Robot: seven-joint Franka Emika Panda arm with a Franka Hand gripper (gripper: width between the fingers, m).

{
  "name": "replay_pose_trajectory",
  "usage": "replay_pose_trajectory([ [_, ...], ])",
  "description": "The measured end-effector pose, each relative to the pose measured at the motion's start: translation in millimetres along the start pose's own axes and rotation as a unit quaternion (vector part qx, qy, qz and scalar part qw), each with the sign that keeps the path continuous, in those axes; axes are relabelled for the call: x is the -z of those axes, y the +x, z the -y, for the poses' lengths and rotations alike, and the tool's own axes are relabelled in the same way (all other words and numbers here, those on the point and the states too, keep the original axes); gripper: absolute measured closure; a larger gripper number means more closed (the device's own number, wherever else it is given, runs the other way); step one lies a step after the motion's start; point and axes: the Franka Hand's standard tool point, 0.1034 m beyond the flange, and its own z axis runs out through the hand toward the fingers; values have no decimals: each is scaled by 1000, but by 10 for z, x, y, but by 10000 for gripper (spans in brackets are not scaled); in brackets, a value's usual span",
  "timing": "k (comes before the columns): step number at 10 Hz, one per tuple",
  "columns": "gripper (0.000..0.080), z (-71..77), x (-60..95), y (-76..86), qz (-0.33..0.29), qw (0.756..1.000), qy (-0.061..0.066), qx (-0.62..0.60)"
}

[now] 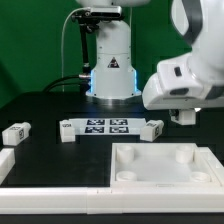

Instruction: Assemble one leg

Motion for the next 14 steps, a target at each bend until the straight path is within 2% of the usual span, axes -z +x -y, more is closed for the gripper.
replay_pose_trajectory([
  [1, 509, -17, -23, -88, -31, 1000, 0, -1],
  [2, 509, -25, 17, -24, -79, 997, 2, 5],
  [3, 509, -106, 161, -49, -114, 993, 2, 19],
  [4, 509, -107, 359, -22, -145, 989, 3, 19],
  [5, 509, -60, 464, 78, -193, 981, 6, 23],
  [6, 509, -71, 403, 71, -227, 974, 8, 22],
  [8, 509, -77, 406, 85, -307, 951, 12, 24],
  [9, 509, -83, 517, 181, -369, 929, 11, 43],
  [10, 509, -117, 592, 258, -386, 920, 1, 68],
  [11, 509, -162, 726, 366, -374, 924, -6, 84],
  [14, 509, -146, 719, 383, -378, 922, -4, 82],
])
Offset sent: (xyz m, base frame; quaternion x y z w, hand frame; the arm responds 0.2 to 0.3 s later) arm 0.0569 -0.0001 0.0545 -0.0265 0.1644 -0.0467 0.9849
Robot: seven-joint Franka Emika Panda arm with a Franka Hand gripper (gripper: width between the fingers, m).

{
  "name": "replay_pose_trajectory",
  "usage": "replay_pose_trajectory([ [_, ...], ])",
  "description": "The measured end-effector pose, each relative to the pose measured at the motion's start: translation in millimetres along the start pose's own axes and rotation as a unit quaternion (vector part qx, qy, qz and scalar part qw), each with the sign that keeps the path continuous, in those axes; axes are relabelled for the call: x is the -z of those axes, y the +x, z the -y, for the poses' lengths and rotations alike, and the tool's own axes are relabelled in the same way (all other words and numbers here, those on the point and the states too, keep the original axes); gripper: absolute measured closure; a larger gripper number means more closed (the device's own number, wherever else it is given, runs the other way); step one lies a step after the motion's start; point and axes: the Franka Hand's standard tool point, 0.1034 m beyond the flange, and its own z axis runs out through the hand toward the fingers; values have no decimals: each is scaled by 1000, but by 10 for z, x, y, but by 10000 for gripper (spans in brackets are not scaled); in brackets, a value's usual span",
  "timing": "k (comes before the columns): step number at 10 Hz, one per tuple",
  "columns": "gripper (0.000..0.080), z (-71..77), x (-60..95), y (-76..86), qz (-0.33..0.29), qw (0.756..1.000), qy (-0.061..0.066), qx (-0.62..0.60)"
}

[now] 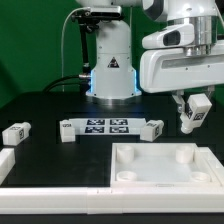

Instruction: Assemble one leg

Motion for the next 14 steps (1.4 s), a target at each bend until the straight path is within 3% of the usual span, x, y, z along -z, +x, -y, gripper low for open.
replay_pose_trajectory([
  [2, 509, -10, 0, 22, 0, 1000, 0, 2],
  [3, 509, -83, 10, 141, 13, 1000, 1, 20],
  [5, 509, -158, 53, 607, 10, 1000, 3, 24],
  [6, 509, -152, 74, 727, 10, 1000, 5, 25],
  [10, 509, -170, 47, 742, -16, 1000, 1, 24],
  [12, 509, -292, 7, 793, -94, 995, -13, 40],
  [14, 509, -390, -57, 950, -93, 994, -14, 52],
])
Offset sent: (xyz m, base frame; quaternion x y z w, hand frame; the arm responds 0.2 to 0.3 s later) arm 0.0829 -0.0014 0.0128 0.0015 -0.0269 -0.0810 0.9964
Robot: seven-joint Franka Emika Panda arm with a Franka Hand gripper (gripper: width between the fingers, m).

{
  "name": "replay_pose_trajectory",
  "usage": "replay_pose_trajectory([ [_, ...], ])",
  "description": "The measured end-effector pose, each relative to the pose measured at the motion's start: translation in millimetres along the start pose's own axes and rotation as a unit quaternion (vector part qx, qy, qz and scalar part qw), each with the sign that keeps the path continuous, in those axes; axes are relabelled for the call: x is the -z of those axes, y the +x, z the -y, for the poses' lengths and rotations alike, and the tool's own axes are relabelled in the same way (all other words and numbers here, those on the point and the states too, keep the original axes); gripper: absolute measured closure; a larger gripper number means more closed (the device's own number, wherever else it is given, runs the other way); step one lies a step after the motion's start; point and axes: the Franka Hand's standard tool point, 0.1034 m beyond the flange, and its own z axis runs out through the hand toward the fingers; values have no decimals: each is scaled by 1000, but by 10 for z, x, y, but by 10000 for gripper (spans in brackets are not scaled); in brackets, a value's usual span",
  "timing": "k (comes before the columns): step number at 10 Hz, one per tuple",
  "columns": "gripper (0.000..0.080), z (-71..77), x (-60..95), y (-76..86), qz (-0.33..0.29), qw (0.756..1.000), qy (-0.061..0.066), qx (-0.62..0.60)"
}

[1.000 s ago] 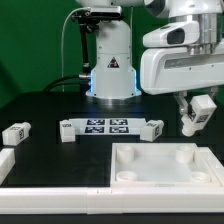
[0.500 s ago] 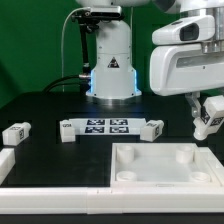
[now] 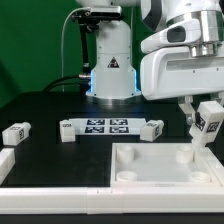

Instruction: Assemble one leg

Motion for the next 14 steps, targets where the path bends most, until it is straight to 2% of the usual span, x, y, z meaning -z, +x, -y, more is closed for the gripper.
replay_pose_trajectory([
  [2, 509, -146, -129, 175, -5, 1000, -1, 12],
  [4, 509, -214, -147, 244, -21, 1000, -7, 14],
  [5, 509, -202, -152, 235, -20, 1000, -6, 15],
  [6, 509, -235, -147, 252, -40, 999, -13, 15],
  [11, 509, -259, -208, 223, -54, 998, -18, 18],
  [13, 509, -347, -221, 231, -107, 993, -37, 24],
  [14, 509, -317, -230, 222, -101, 994, -34, 25],
])
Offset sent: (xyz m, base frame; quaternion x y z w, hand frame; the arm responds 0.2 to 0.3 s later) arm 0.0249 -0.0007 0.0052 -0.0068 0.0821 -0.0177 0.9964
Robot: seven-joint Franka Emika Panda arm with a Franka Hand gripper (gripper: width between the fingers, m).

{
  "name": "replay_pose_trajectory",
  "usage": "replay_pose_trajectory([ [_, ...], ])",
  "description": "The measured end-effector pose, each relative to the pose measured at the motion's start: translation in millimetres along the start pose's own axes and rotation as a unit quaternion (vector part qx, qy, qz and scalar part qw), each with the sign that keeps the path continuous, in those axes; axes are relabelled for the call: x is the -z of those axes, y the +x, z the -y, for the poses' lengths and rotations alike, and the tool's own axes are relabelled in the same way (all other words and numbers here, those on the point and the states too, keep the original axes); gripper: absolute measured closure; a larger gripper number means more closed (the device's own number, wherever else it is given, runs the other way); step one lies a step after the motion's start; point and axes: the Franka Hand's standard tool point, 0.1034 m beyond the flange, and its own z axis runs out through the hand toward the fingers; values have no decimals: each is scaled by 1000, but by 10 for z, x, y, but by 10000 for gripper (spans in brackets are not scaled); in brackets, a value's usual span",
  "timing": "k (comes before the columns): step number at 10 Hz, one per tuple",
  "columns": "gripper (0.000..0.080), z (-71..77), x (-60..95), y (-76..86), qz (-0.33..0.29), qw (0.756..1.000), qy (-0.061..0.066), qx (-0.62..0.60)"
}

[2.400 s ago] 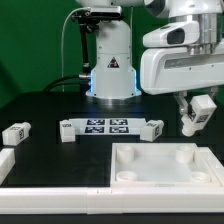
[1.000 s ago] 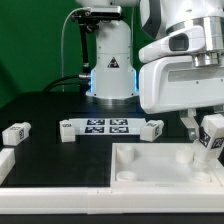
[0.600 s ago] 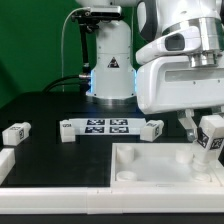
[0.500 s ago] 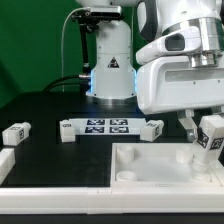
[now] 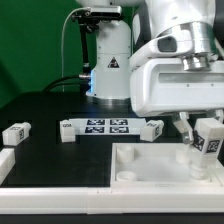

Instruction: Assemble one leg

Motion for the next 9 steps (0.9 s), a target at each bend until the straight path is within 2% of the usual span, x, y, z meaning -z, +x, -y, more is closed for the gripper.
replay_pose_trajectory([
  [5, 509, 33, -27, -30, 2, 1000, 2, 1],
  [9, 509, 53, -105, -138, 3, 1000, 2, 1],
])
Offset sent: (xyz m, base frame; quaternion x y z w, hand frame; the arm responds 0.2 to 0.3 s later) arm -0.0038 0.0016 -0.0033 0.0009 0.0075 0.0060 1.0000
